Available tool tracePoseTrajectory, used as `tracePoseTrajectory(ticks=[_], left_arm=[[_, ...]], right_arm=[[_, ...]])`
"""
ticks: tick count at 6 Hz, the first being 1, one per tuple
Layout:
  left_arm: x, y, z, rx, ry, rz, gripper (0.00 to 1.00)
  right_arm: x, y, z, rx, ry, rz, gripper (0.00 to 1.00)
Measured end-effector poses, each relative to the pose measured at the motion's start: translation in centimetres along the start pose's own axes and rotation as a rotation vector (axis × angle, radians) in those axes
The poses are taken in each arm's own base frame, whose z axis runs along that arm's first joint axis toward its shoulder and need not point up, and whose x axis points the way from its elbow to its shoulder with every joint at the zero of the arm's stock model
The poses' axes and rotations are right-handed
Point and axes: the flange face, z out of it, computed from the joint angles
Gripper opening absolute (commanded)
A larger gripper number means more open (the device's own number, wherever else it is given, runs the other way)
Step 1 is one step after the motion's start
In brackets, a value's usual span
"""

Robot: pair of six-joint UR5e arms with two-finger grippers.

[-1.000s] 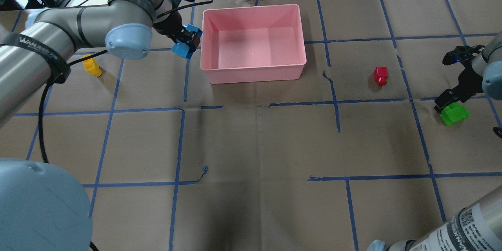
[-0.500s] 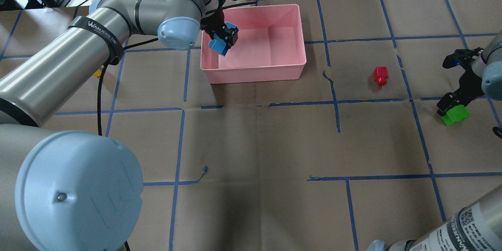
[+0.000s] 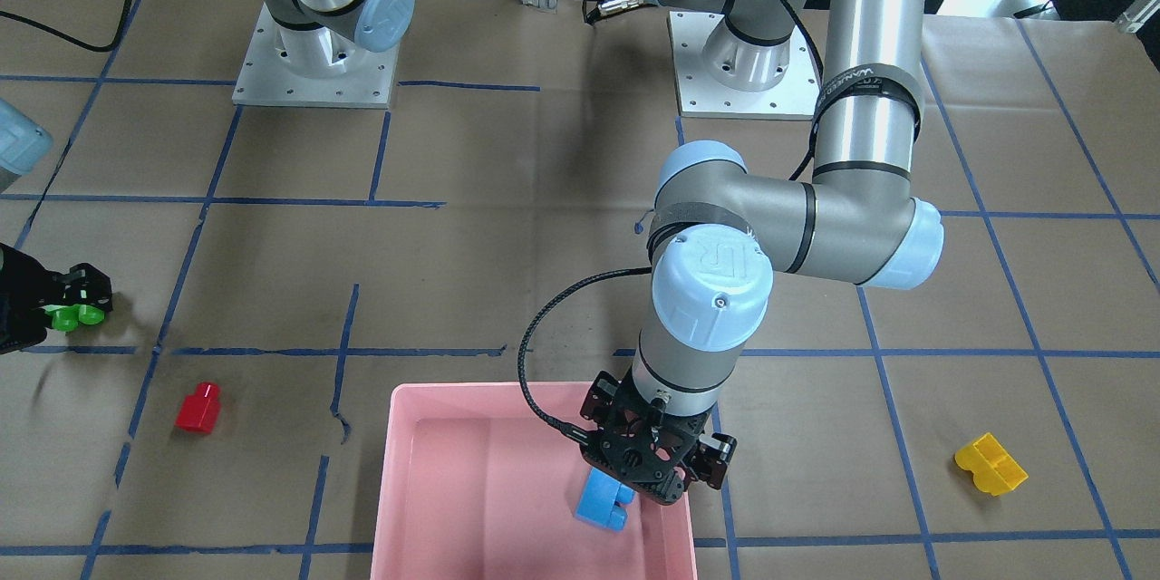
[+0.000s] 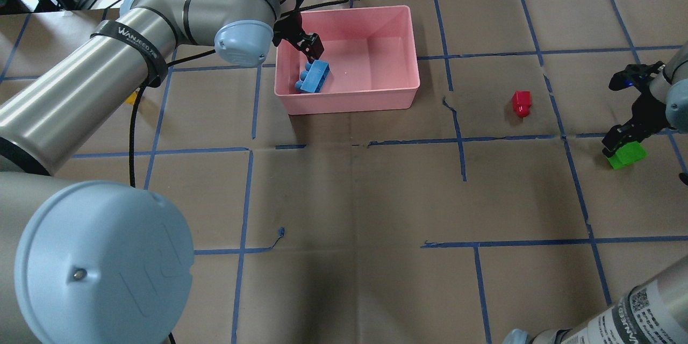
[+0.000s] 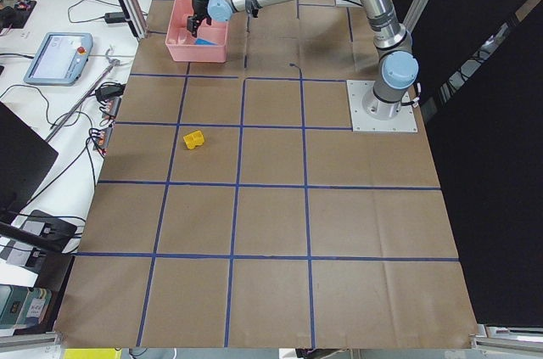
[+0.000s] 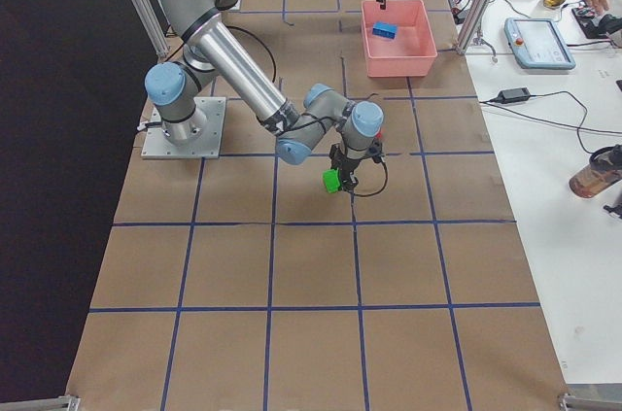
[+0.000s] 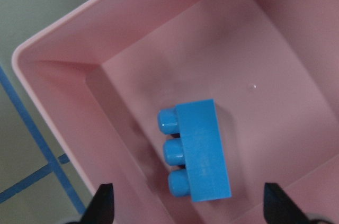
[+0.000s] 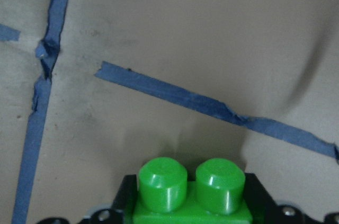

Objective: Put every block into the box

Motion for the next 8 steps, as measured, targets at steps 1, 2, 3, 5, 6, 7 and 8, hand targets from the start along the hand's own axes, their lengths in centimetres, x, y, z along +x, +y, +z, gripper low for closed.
tracePoseTrajectory(ticks=[1, 2, 3, 5, 6, 7, 8], left_arm=[[-2.8, 1.4, -1.4, -0.021, -0.024, -0.039, 0.99], [-7.2, 4.3, -2.7, -0.046, -0.032, -0.109, 0.99], [-12.3, 8.3, -2.9, -0.076, -0.034, -0.201, 0.99], [-23.5, 16.1, -1.3, -0.126, -0.033, -0.402, 0.99], [-27.2, 18.2, -0.1, -0.142, -0.036, -0.465, 0.98], [-29.8, 19.0, 1.9, -0.150, -0.044, -0.511, 0.99], [-31.5, 19.2, 3.4, -0.152, -0.058, -0.547, 0.99]], right_arm=[[0.5, -1.2, -3.7, 0.058, 0.026, 0.027, 0.27], [0.1, -3.1, -8.2, 0.108, 0.032, 0.055, 0.27], [-2.1, -5.9, -13.2, 0.127, 0.026, 0.087, 0.27], [-10.7, -12.1, -21.7, 0.135, -0.006, 0.169, 0.27], [-16.6, -15.1, -23.5, 0.149, -0.029, 0.211, 0.25], [-23.2, -18.0, -23.8, 0.157, -0.052, 0.259, 0.25], [-30.0, -21.2, -22.9, 0.164, -0.070, 0.312, 0.25]])
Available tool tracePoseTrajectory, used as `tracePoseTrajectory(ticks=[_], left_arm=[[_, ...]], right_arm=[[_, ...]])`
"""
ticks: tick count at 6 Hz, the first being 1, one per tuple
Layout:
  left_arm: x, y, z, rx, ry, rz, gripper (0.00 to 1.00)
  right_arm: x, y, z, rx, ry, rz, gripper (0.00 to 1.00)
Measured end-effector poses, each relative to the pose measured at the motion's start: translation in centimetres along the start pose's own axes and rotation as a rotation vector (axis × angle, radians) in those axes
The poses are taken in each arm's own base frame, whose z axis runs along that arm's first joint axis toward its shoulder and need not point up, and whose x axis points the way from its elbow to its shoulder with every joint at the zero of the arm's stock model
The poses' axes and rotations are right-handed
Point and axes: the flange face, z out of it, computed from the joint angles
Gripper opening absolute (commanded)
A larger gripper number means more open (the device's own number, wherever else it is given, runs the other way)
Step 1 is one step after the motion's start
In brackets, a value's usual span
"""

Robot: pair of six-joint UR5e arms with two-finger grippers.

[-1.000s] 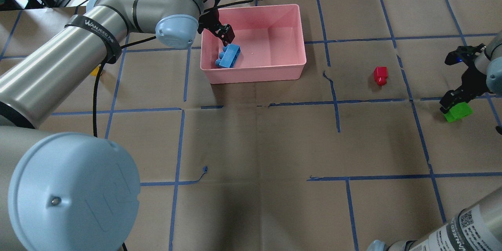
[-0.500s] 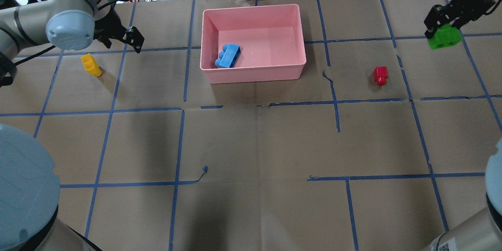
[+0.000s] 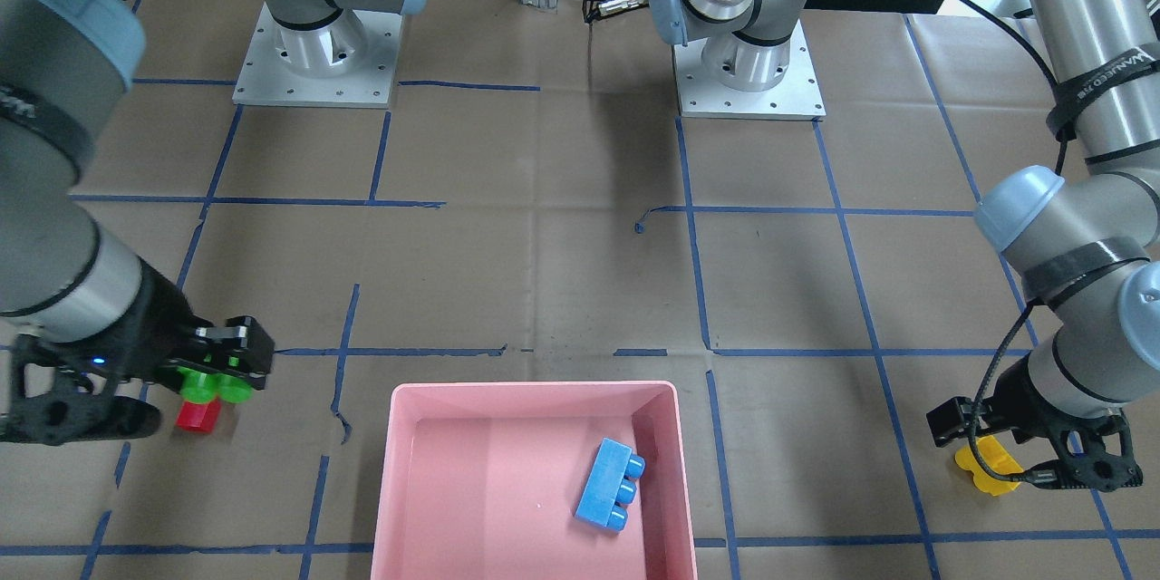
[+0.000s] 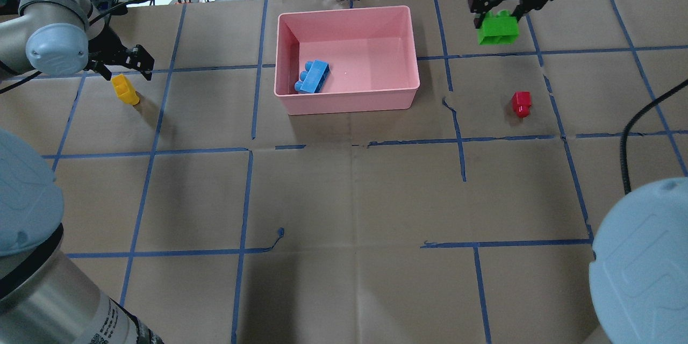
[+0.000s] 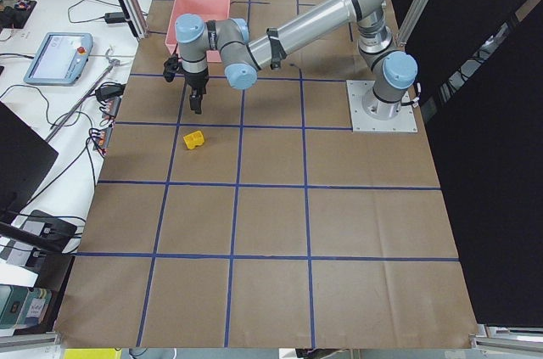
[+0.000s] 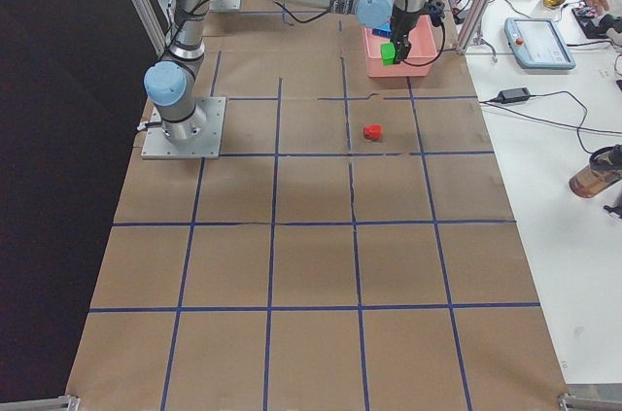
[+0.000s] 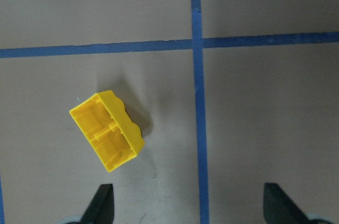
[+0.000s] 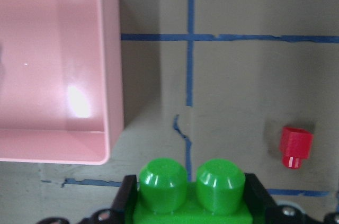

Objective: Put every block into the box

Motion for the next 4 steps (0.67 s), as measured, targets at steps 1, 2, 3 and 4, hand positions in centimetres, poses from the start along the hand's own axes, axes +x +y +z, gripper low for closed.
tracePoseTrajectory(ticks=[1, 2, 3, 4], left_arm=[[-1.3, -0.5, 1.5, -0.014, -0.020, -0.025, 0.99], [-2.6, -0.6, 3.5, -0.038, -0.040, -0.047, 0.98], [-3.5, -0.5, 4.9, -0.056, -0.043, -0.058, 0.82], [-4.1, -0.4, 5.8, -0.064, -0.041, -0.064, 0.53]], right_arm=[[-6.9, -0.8, 3.0, 0.012, -0.008, 0.042, 0.26], [-12.0, -1.9, 7.3, 0.034, -0.017, 0.076, 0.27], [-14.6, -3.0, 11.4, 0.067, -0.030, 0.100, 0.55], [-15.5, -3.8, 14.2, 0.089, -0.038, 0.110, 0.99]])
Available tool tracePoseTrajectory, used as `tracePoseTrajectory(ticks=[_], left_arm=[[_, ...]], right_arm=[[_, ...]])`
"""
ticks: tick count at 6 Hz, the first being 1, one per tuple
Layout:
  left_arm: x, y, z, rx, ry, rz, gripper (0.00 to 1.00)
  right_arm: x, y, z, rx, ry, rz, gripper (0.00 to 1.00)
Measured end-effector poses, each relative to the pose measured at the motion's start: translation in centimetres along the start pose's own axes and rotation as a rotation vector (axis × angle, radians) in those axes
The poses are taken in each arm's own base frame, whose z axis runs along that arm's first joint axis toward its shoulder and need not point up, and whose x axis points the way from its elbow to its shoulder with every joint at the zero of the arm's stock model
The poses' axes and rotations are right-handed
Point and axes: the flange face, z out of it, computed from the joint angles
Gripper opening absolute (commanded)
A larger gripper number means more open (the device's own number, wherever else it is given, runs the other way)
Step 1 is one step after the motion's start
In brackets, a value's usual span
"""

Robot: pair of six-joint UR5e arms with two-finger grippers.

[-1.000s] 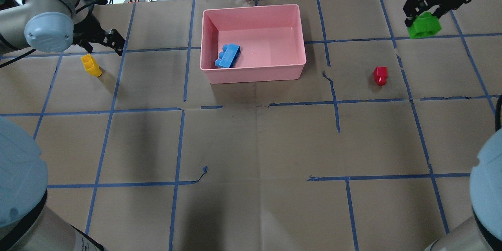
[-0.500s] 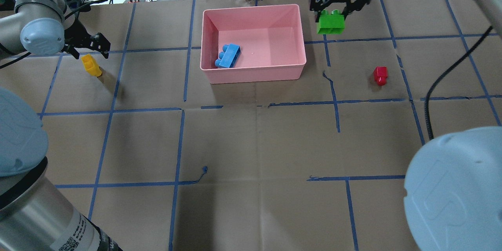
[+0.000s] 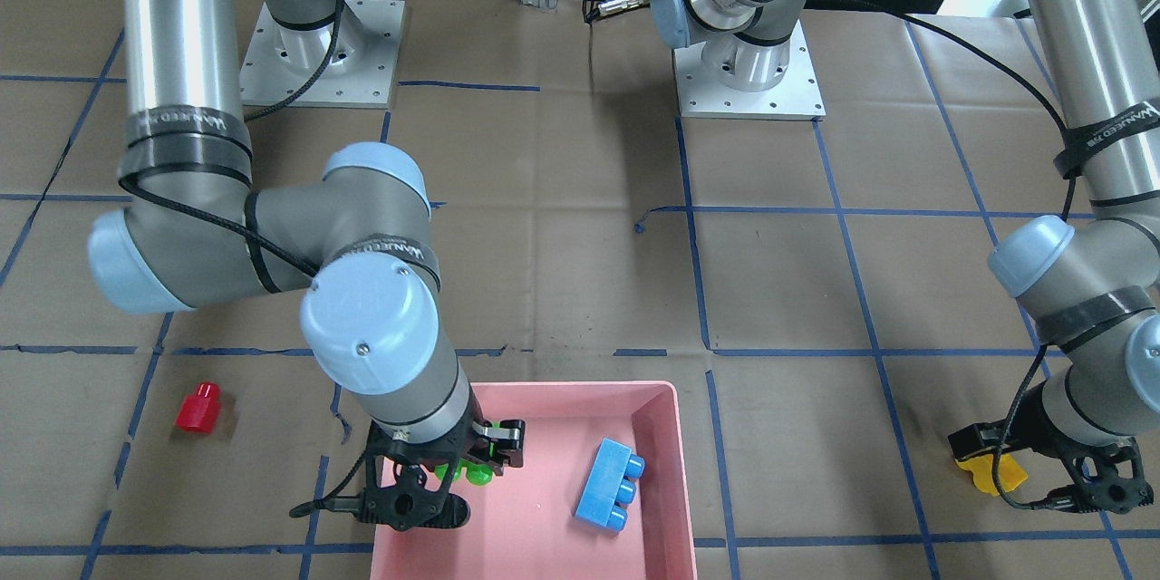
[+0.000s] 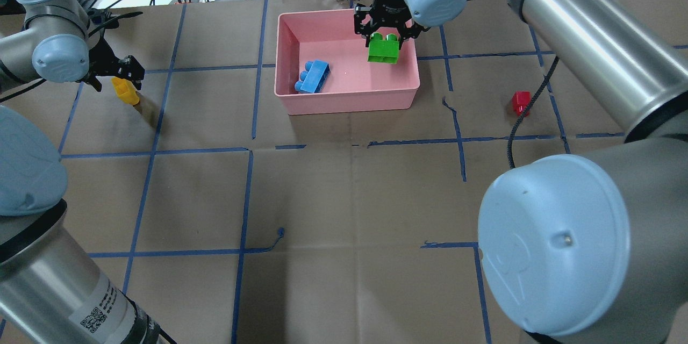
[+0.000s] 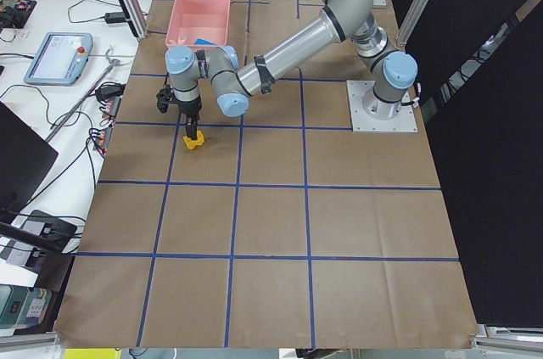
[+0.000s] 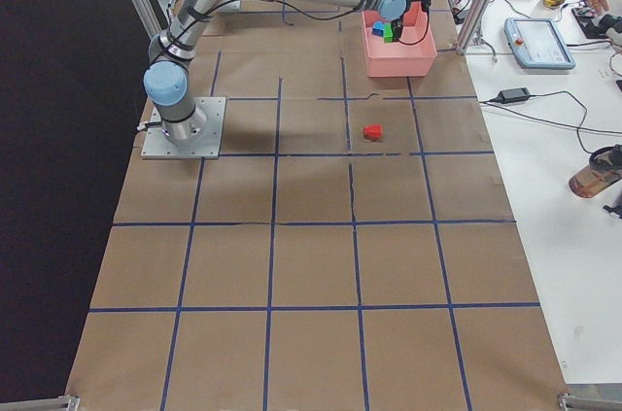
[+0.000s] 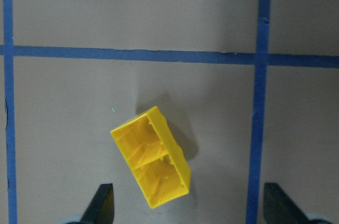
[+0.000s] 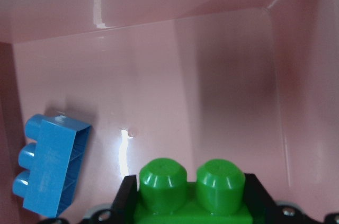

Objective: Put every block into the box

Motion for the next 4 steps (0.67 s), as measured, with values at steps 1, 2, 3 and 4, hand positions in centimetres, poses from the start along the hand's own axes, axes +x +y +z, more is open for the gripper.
tracePoseTrajectory(ticks=[1, 2, 3, 4], left_arm=[[-0.5, 0.0, 0.3, 0.006, 0.014, -0.009, 0.27], [-0.4, 0.0, 0.1, 0.020, 0.042, -0.013, 0.04], [-0.2, 0.1, -0.2, 0.030, 0.065, -0.012, 0.00], [0.3, 0.2, -0.5, 0.036, 0.073, -0.007, 0.00]], right_arm=[[-0.2, -0.4, 1.4, 0.014, -0.005, -0.001, 1.00], [-0.2, -0.8, 1.2, 0.031, -0.011, -0.007, 1.00], [0.0, -1.4, 0.0, 0.047, -0.014, -0.011, 1.00], [0.4, -2.0, -2.2, 0.051, -0.012, -0.022, 1.00]])
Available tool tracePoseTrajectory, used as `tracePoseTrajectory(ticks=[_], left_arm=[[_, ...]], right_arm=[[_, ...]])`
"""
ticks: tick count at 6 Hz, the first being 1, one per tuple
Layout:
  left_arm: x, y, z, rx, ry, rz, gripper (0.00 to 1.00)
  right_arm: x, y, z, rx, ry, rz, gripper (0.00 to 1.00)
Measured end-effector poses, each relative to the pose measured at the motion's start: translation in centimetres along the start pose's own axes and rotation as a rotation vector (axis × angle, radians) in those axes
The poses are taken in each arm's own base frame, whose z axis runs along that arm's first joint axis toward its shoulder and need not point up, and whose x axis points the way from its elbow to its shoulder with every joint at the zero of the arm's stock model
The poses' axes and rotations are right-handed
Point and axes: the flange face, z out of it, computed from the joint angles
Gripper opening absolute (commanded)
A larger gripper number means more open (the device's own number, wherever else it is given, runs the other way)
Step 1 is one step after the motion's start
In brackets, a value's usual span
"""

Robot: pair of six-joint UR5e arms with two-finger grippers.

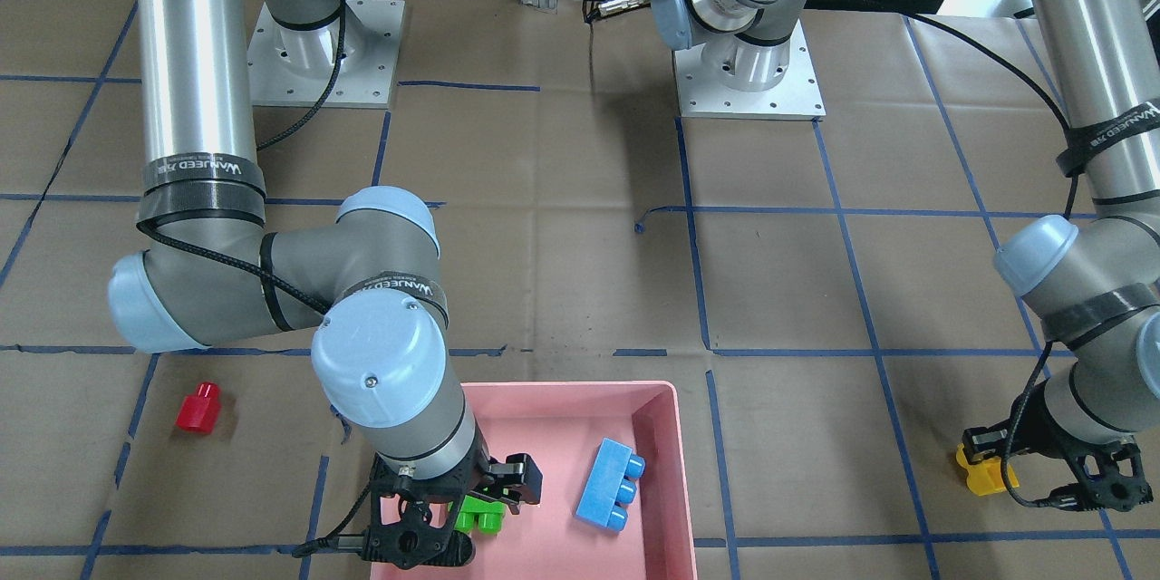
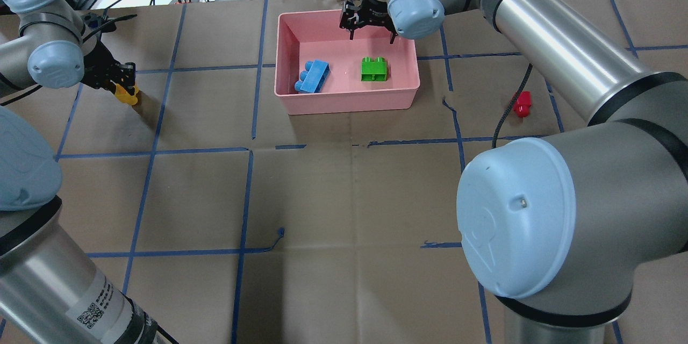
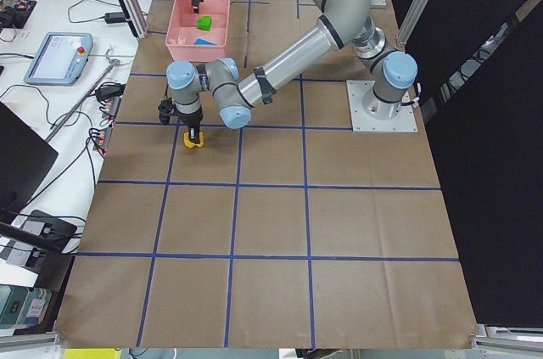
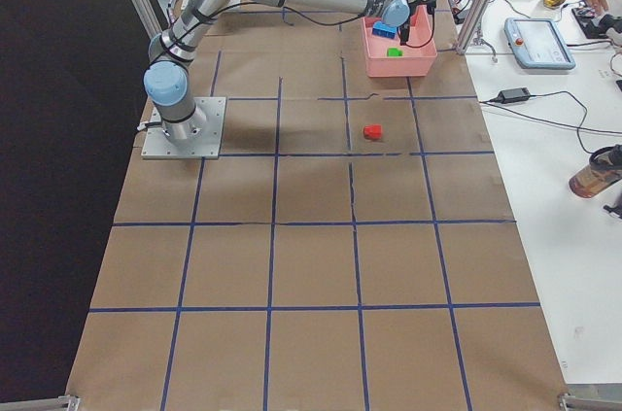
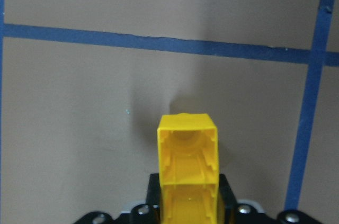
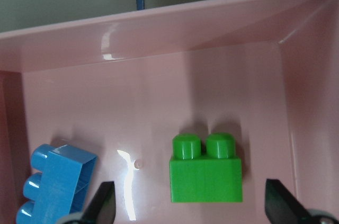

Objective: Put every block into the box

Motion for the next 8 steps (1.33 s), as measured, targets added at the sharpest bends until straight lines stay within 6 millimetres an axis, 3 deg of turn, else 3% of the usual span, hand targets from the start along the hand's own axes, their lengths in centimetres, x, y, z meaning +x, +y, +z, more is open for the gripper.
tracePoseTrajectory(ticks=[1, 2, 3, 4, 5, 6, 7, 8], left_arm=[[1.1, 0.0, -1.2, 0.014, 0.001, 0.015, 0.00], [4.4, -0.1, -3.8, 0.047, 0.006, 0.059, 0.00], [10.8, -0.1, -7.1, 0.093, 0.017, 0.148, 0.00], [19.0, 0.5, -9.7, 0.136, 0.028, 0.264, 0.00], [26.7, 1.7, -11.2, 0.168, 0.042, 0.377, 0.00], [32.9, 3.1, -12.2, 0.189, 0.058, 0.466, 0.00], [37.0, 4.2, -12.8, 0.203, 0.071, 0.526, 0.02], [39.4, 4.9, -12.5, 0.205, 0.077, 0.561, 0.99]], right_arm=[[1.0, -0.6, -2.7, -0.011, 0.008, -0.016, 1.00], [3.6, -1.2, -5.1, -0.039, 0.025, -0.034, 1.00], [7.8, -1.7, -7.1, -0.086, 0.049, -0.071, 0.99], [13.3, -2.3, -7.8, -0.140, 0.086, -0.123, 0.99], [20.2, -2.4, -7.2, -0.200, 0.114, -0.163, 0.99], [27.2, -1.5, -5.8, -0.262, 0.110, -0.172, 0.99], [31.9, -0.1, -4.1, -0.314, 0.094, -0.163, 0.99], [33.9, 1.4, -2.3, -0.356, 0.083, -0.145, 0.99]])
